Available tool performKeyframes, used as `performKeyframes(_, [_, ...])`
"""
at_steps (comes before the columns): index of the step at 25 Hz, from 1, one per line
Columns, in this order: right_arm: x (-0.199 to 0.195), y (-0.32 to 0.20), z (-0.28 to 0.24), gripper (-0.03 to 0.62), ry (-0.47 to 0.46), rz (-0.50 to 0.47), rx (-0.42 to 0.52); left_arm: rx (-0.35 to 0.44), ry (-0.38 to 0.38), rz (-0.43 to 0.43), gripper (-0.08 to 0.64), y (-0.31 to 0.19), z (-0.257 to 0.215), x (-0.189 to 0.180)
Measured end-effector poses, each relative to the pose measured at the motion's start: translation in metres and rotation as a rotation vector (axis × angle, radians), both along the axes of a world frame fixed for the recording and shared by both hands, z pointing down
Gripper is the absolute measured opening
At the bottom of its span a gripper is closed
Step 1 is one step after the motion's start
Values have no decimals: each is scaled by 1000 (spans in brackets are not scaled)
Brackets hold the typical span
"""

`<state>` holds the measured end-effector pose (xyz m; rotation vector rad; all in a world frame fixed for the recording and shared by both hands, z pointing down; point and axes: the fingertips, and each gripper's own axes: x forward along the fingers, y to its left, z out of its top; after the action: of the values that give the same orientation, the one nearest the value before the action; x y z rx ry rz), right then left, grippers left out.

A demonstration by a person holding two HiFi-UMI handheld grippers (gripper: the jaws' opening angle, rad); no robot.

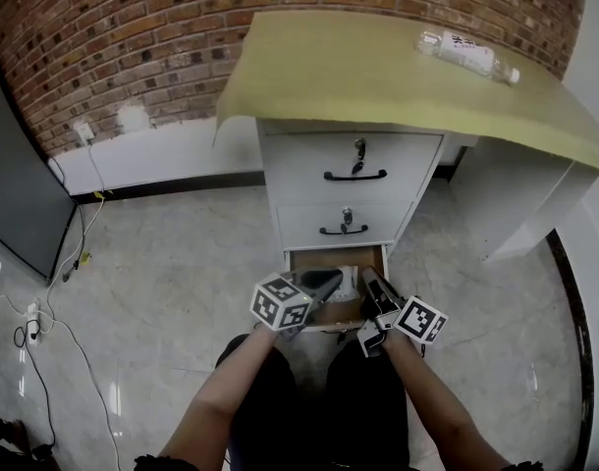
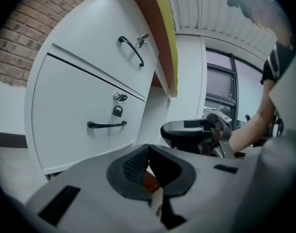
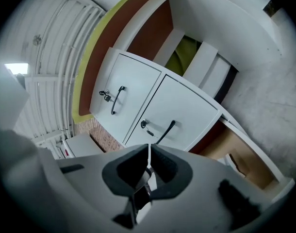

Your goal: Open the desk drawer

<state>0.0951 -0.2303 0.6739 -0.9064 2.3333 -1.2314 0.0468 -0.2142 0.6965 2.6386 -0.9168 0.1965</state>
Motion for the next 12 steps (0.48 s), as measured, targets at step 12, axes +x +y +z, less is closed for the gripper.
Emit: performKeyframes(12, [3,-54,14,23,-42,56,-86,17,-14,-54,11,-12,7,-25])
